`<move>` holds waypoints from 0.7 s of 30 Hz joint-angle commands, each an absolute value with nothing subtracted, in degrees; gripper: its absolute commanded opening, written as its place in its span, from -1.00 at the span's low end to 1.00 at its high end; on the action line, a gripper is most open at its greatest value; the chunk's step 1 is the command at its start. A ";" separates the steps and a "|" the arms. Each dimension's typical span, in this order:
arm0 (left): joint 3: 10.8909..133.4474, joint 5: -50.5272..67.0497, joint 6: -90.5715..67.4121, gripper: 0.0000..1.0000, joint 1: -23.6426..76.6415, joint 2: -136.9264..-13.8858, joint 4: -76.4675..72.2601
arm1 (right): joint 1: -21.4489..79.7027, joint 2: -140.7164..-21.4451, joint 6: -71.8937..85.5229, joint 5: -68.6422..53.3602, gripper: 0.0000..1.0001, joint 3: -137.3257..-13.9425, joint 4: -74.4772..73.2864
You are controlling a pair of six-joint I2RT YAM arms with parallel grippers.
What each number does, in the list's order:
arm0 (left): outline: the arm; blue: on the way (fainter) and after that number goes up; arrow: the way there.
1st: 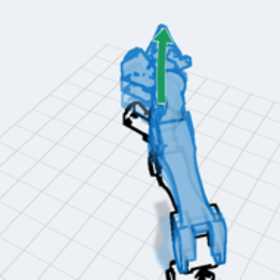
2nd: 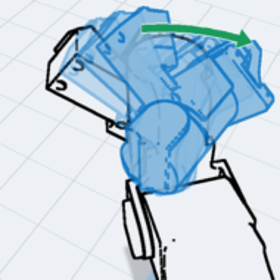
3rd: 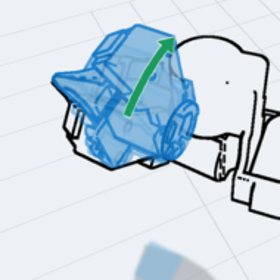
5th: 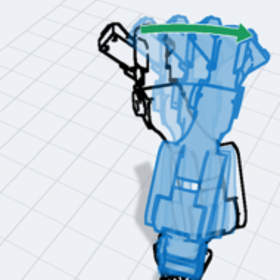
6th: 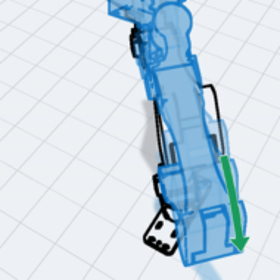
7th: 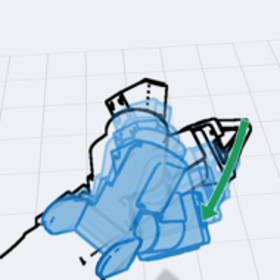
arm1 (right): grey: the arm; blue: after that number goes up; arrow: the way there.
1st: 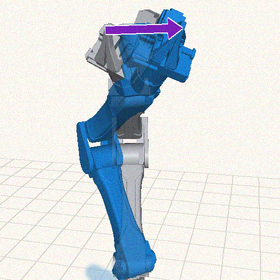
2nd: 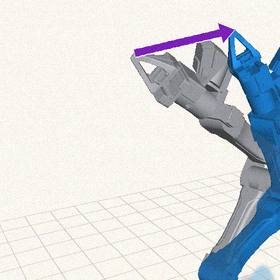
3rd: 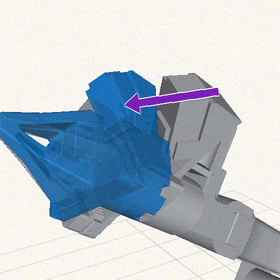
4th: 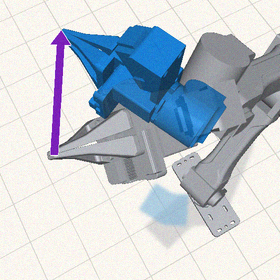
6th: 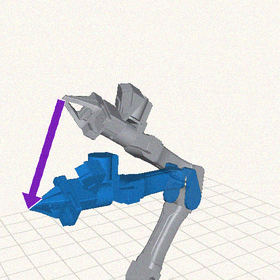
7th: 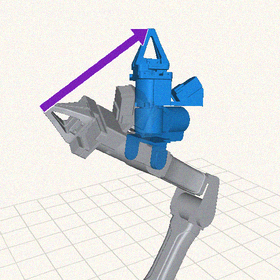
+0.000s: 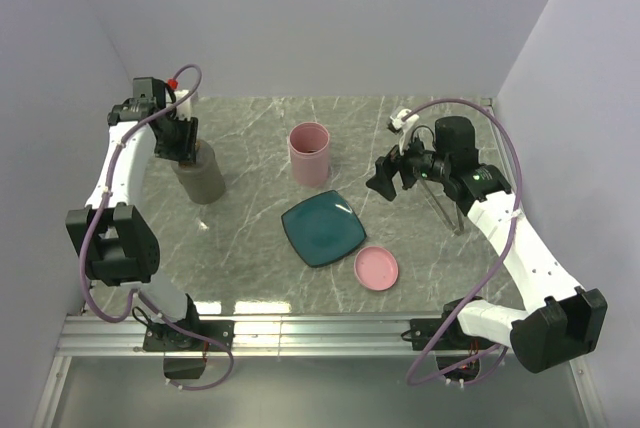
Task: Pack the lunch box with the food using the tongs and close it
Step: Move the packing box to the center of the board.
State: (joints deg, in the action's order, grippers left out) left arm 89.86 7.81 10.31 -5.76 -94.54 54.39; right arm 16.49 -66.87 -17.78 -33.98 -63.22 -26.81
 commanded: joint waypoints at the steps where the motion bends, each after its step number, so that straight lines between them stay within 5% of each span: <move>1: 91.75 7.64 10.99 -0.02 -6.24 -94.31 61.09 | 15.91 -65.65 -21.35 -34.89 0.99 -64.07 -29.26; 16: 99.13 11.69 9.93 0.38 -6.24 -91.85 57.92 | 16.87 -64.52 -38.74 -31.48 0.98 -63.29 -50.34; 21: 100.90 12.22 8.27 0.45 -6.24 -89.13 54.59 | 26.15 -59.86 -42.01 -24.53 0.87 -56.53 -55.54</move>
State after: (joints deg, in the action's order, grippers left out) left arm 98.30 10.68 9.54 -6.04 -93.73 57.74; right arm 20.18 -63.59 -37.54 -29.32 -59.53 -48.93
